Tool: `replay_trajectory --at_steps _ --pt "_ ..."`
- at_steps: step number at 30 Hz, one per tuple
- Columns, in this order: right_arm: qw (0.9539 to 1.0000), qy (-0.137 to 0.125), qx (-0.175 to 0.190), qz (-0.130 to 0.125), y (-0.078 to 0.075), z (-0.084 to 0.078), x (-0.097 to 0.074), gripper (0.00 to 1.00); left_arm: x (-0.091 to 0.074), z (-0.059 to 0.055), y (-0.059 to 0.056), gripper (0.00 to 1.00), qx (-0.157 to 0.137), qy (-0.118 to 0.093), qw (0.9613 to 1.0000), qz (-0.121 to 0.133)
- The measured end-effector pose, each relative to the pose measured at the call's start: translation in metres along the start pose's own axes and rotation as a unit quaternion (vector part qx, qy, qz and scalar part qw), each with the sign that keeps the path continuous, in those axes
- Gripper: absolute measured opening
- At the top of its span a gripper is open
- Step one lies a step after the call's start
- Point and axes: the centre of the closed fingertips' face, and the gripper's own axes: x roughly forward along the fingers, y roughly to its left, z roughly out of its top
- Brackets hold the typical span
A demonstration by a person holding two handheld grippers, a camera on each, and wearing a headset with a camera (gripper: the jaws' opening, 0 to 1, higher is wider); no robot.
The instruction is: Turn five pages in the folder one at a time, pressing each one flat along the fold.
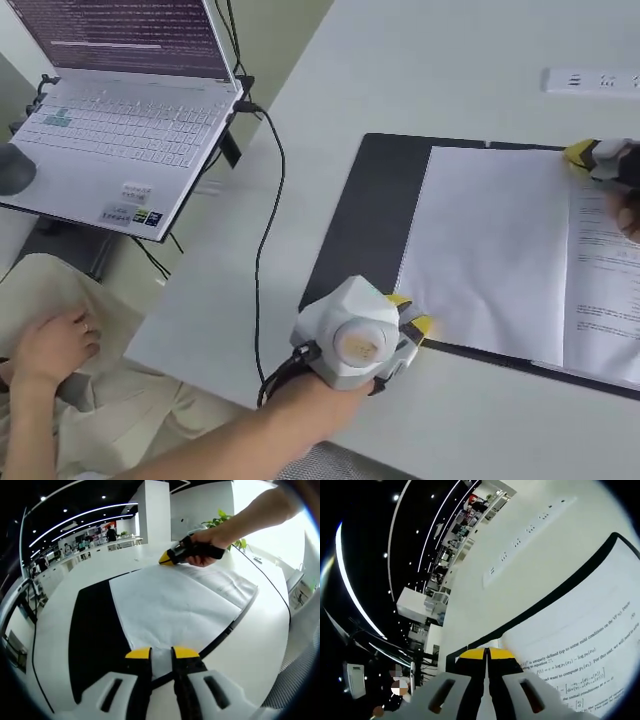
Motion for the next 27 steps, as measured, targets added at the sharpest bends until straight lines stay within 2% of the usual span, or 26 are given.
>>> replay_trajectory --at_steps 9,17,27 --pt "0.9985 0.049 0.016 0.017 0.0 -0.025 -0.014 0.0 -0.001 0.001 0.0 0.14 0.001 0.001 1.0 0.0" --pt "0.9973 0.068 0.011 0.023 -0.001 -0.039 -0.026 0.0 -0.001 0.001 -0.001 0.14 0.005 0.001 1.0 -0.001" --pt "0.9968 0.075 0.011 0.025 0.0 -0.053 -0.039 0.0 -0.001 0.0 -0.001 0.14 0.009 0.002 1.0 -0.001"
